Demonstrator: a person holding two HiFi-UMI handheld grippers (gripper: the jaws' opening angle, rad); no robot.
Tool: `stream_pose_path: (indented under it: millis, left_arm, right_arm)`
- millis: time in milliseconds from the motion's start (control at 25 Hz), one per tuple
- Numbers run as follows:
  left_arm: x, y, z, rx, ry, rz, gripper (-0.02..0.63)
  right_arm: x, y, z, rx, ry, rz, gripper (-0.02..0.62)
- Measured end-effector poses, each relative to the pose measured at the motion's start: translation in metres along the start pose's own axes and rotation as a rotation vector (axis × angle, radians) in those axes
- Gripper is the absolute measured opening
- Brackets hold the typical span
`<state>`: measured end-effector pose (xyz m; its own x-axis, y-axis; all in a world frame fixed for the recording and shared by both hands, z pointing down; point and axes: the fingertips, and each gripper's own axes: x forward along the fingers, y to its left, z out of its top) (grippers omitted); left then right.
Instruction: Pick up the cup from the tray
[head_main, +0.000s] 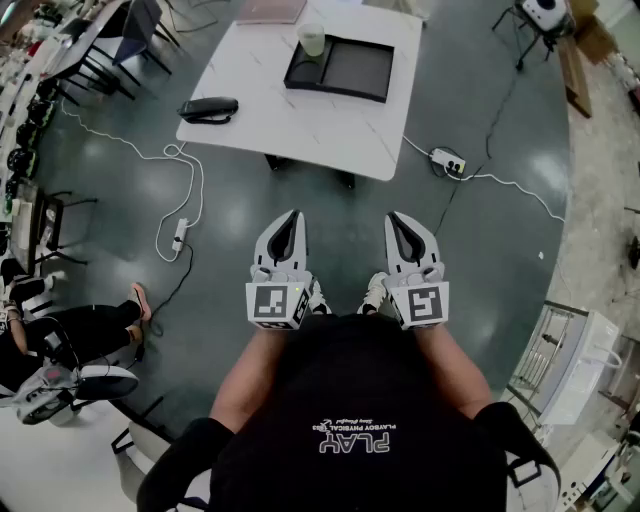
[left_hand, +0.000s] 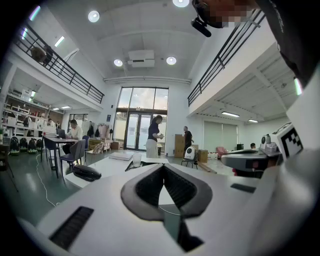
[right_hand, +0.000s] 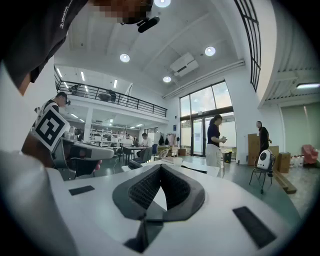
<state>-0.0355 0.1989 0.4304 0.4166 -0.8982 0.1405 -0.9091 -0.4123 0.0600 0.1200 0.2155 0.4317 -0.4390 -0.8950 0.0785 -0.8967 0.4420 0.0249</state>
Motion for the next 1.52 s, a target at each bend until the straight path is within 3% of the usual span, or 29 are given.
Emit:
stream_pose_path:
  millis: [680,1200,1520]
  left_arm:
    - [-0.006,-0.012,0.003,0.041,-0.031,0.013,0.008]
    - [-0.012,0.026,0.002,0.046,-0.034,0.015,0.008]
    - [-0.018,0.06,-0.004,0.036,-0.052,-0.055,0.008]
  right_arm:
    - [0.004,0.01,0.007,-0.009,-0.058,0.043,0.012]
    - [0.031,0.037,0.011,-0.027,-0.061,0.039,0.011]
    - [0.056,0.071,0.002,-0.058,0.004,0.023,0.011]
